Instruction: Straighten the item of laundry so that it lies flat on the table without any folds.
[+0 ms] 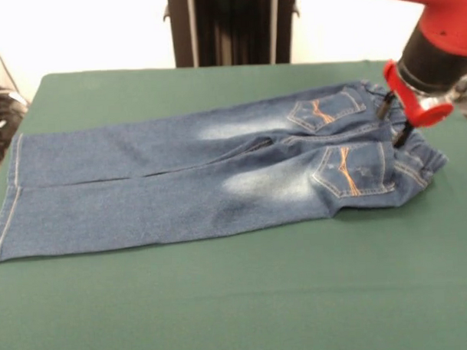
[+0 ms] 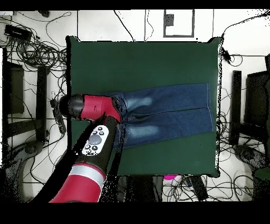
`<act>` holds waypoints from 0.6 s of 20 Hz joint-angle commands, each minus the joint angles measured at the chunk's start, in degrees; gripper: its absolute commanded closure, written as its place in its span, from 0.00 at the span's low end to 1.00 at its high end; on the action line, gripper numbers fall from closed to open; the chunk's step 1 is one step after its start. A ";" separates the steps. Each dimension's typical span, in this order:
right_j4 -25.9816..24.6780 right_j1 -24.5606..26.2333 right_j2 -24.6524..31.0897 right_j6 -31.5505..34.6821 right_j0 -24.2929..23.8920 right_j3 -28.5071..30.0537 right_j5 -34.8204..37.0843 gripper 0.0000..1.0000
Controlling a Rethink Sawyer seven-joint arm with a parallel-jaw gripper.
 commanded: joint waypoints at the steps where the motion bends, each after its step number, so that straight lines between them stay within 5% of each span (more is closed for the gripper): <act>1: 0.53 0.14 2.46 9.28 1.43 -6.81 5.66 0.00; 12: 0.87 2.21 2.47 12.24 2.64 -11.55 9.31 0.00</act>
